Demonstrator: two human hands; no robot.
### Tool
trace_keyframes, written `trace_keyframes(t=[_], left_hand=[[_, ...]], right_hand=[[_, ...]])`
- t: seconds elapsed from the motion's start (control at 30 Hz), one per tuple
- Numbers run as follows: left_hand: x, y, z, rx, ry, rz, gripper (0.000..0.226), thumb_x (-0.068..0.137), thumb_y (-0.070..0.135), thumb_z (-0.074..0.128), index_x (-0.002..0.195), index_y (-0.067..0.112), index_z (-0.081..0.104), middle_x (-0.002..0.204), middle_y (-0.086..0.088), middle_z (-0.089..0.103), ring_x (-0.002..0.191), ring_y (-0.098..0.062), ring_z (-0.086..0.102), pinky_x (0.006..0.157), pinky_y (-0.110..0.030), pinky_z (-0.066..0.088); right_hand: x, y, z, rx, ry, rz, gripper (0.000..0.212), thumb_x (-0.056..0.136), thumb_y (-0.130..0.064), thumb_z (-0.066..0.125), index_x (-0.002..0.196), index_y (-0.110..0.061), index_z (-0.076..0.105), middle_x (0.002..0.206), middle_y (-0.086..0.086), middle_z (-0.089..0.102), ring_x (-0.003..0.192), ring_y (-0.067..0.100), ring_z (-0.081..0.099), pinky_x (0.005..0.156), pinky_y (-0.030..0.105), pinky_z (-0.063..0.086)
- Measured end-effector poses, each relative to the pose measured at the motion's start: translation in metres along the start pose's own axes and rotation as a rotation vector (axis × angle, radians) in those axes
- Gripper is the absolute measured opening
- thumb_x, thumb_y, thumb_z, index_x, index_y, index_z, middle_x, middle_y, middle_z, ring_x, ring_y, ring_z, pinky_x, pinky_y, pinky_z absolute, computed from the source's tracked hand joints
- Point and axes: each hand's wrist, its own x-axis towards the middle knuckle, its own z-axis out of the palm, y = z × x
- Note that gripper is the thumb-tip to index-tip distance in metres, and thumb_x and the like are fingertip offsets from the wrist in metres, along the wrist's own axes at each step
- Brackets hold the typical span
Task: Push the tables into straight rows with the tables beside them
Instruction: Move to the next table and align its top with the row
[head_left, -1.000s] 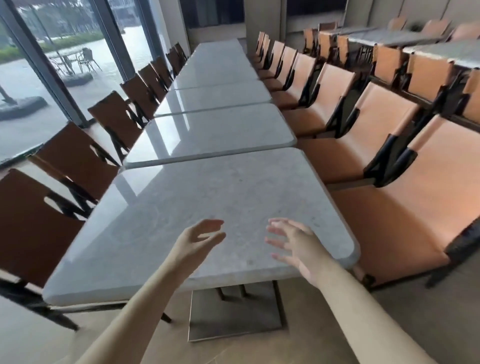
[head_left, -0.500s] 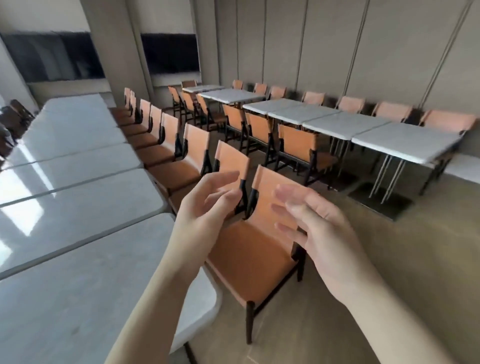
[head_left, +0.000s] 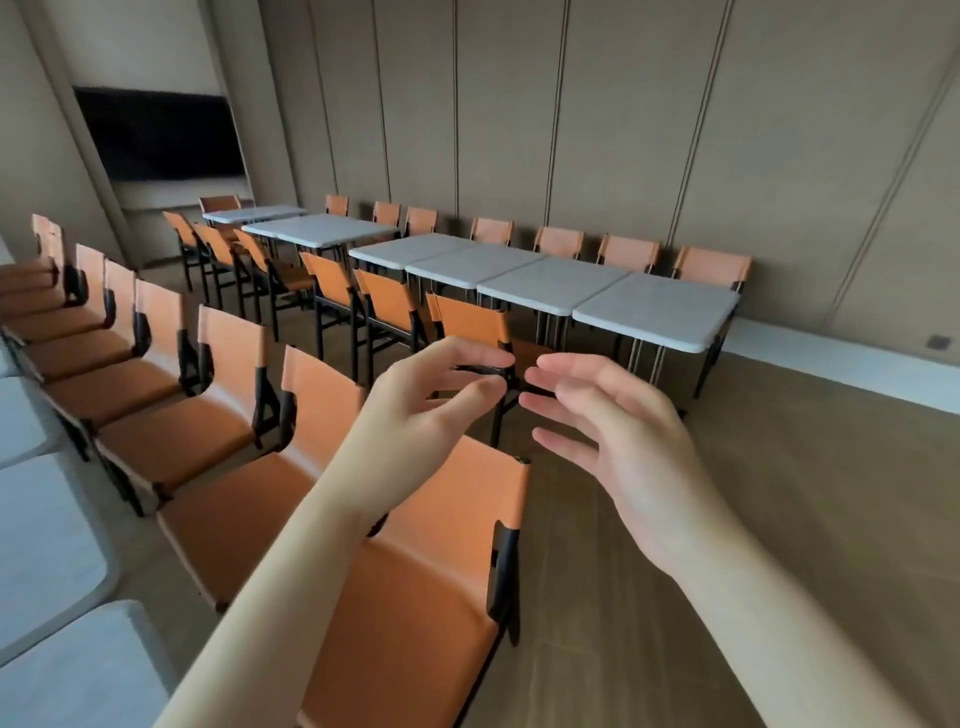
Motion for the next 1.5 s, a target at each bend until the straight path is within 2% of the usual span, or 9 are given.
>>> trace_keyframes(t=[0.1,0.23,0.33,0.43,0.77,1.0,1.2,1.37,1.5], left_hand=[[0.056,-0.015,0.028,-0.04,-0.058,0.001,0.02,0.101,0.023,0.058,0.114,0.032,0.069,0.109,0.017,0.073,0.11,0.004,0.064,0.089,-0.018,0.045],[0.126,-0.038,0.073,-0.057,-0.129,0.037,0.019,0.101,0.023,0.058,0.113,0.033,0.069,0.108,0.019,0.072,0.108,0.004,0.064,0.088,-0.017,0.046],[0.181,-0.054,0.113,-0.071,-0.178,0.019,0.017,0.101,0.029,0.059,0.112,0.036,0.07,0.107,0.019,0.072,0.107,0.003,0.065,0.096,-0.028,0.049],[0.239,-0.069,0.159,-0.073,-0.209,0.025,0.019,0.101,0.025,0.059,0.112,0.036,0.071,0.109,0.018,0.072,0.108,0.0,0.065,0.103,-0.037,0.049],[0.427,-0.119,0.287,-0.143,-0.148,-0.062,0.019,0.101,0.02,0.059,0.106,0.033,0.073,0.104,0.011,0.075,0.106,-0.005,0.068,0.103,-0.044,0.051],[0.523,-0.188,0.312,-0.116,-0.068,-0.191,0.017,0.094,0.032,0.06,0.101,0.038,0.074,0.107,0.019,0.073,0.109,-0.005,0.067,0.104,-0.044,0.051],[0.627,-0.255,0.324,-0.081,-0.076,-0.246,0.021,0.101,0.023,0.057,0.104,0.035,0.073,0.105,0.02,0.073,0.108,-0.002,0.067,0.102,-0.041,0.053],[0.735,-0.308,0.321,-0.067,-0.113,-0.253,0.018,0.096,0.038,0.057,0.103,0.039,0.074,0.107,0.019,0.073,0.108,-0.004,0.068,0.105,-0.043,0.051],[0.813,-0.345,0.321,-0.072,-0.109,-0.278,0.019,0.102,0.03,0.056,0.106,0.032,0.075,0.107,0.009,0.074,0.105,-0.013,0.069,0.103,-0.047,0.051]], right_hand=[[0.037,0.007,-0.032,-0.023,0.062,0.01,0.023,0.103,-0.012,0.053,0.111,-0.02,0.073,0.115,-0.003,0.075,0.111,0.012,0.071,0.1,0.044,0.056],[0.091,0.022,-0.085,-0.009,0.167,-0.006,0.022,0.102,-0.011,0.054,0.11,-0.016,0.073,0.115,-0.001,0.075,0.11,0.012,0.071,0.101,0.045,0.055],[0.133,0.038,-0.128,-0.032,0.214,0.0,0.021,0.102,-0.011,0.054,0.109,-0.016,0.073,0.115,-0.001,0.075,0.11,0.013,0.071,0.101,0.045,0.055],[0.177,0.052,-0.177,-0.044,0.231,0.005,0.021,0.102,-0.01,0.055,0.106,-0.015,0.075,0.114,-0.001,0.075,0.11,0.013,0.071,0.101,0.045,0.055],[0.348,0.071,-0.335,-0.1,0.271,0.052,0.021,0.101,-0.008,0.054,0.102,-0.012,0.075,0.113,-0.004,0.075,0.106,0.009,0.072,0.101,0.044,0.055],[0.462,0.118,-0.374,-0.109,0.18,0.136,0.022,0.102,-0.008,0.054,0.101,-0.015,0.076,0.112,-0.005,0.075,0.107,0.01,0.072,0.101,0.044,0.055],[0.577,0.159,-0.394,-0.111,0.134,0.178,0.021,0.102,-0.011,0.055,0.101,-0.015,0.076,0.112,-0.007,0.075,0.107,0.009,0.071,0.102,0.044,0.055],[0.693,0.182,-0.407,-0.115,0.149,0.188,0.02,0.101,-0.012,0.056,0.1,-0.015,0.076,0.112,-0.008,0.075,0.106,0.008,0.072,0.1,0.042,0.056],[0.766,0.2,-0.42,-0.113,0.166,0.218,0.019,0.101,-0.012,0.057,0.1,-0.014,0.076,0.11,-0.008,0.076,0.104,0.008,0.072,0.098,0.04,0.057]])
